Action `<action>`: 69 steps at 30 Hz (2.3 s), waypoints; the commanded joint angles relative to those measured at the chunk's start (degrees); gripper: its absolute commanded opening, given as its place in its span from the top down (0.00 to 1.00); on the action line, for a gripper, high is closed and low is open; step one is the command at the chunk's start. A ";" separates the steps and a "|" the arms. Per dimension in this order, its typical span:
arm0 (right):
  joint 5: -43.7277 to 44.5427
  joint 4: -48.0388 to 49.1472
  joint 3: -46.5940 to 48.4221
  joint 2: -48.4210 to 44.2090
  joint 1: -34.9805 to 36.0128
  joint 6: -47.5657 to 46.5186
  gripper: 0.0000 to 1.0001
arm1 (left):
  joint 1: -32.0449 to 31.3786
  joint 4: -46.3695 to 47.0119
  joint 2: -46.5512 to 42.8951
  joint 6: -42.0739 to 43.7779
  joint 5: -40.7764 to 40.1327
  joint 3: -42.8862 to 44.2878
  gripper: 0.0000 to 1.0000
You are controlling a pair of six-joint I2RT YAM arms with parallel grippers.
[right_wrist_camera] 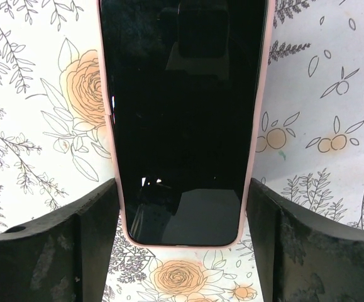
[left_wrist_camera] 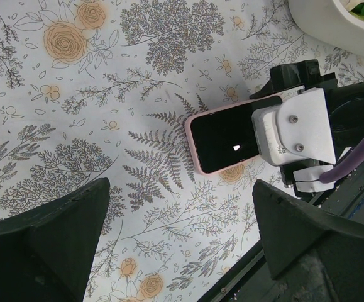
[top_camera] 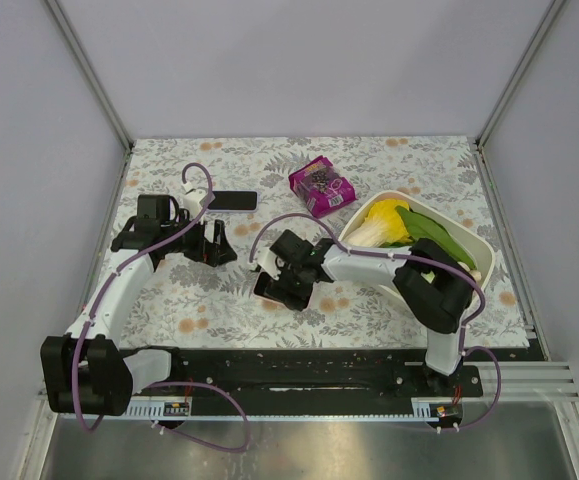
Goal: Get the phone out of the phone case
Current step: Pick up the phone at the center of the board, then adjust the phone.
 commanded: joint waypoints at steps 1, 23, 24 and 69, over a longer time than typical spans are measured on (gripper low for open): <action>0.08 -2.25 -1.52 -2.95 0.06 1.70 1.00 | 0.08 1.53 -0.25 0.91 0.96 1.29 0.01; 5.35 -5.42 9.56 -14.82 -0.03 0.56 1.00 | 0.08 1.53 5.54 -2.34 15.35 4.97 0.01; 5.53 -5.42 10.26 -15.08 -0.03 0.56 1.00 | 0.08 1.27 6.42 -2.87 16.76 5.59 0.01; 8.78 -1.81 13.87 -17.81 0.06 3.55 1.00 | -5.45 6.80 19.79 -16.94 29.96 11.75 0.63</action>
